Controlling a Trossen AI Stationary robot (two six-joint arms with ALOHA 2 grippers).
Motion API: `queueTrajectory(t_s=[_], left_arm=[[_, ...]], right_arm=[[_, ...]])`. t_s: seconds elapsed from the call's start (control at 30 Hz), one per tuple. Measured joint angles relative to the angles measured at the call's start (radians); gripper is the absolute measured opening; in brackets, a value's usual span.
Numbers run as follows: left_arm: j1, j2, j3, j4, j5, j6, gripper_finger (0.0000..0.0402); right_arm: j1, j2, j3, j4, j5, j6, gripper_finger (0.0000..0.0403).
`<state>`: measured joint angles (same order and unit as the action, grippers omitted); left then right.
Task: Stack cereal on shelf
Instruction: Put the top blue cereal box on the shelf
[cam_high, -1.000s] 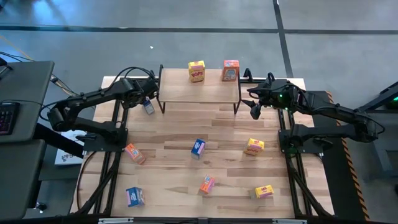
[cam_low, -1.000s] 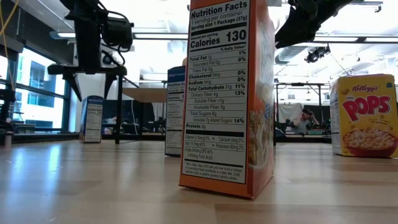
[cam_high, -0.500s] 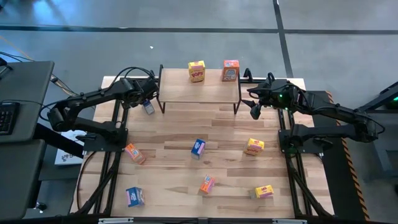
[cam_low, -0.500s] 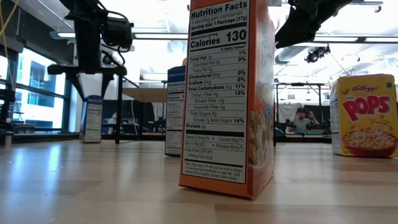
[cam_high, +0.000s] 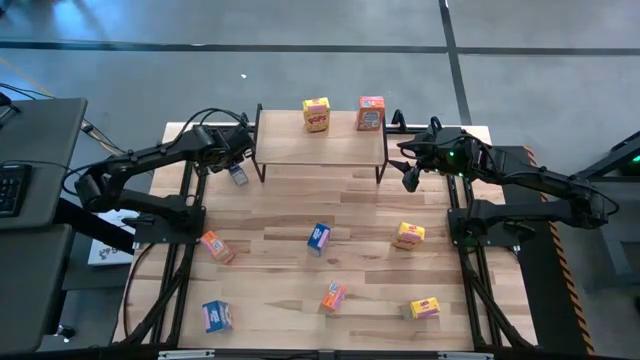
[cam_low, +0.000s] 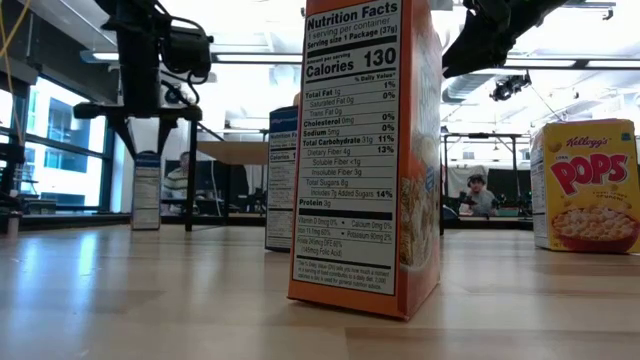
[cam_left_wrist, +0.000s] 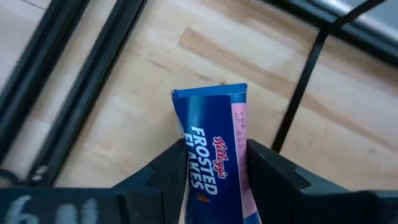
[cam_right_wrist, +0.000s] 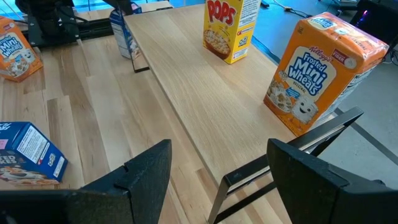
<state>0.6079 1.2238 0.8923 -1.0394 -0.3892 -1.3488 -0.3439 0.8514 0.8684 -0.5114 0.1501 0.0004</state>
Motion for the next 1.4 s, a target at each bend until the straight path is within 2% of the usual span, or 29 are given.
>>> queueTrajectory(t_s=[0.73,1.4], left_arm=[[0.000,-0.035,0.000,-0.015,0.007,0.115,0.0140],[0.000,-0.259,0.002,-0.015,0.040,0.370,0.0140]], right_arm=[[0.000,0.000,0.000,0.000,0.000,0.000,0.0257],[0.000,0.000,0.000,0.000,0.000,0.000,0.0257]])
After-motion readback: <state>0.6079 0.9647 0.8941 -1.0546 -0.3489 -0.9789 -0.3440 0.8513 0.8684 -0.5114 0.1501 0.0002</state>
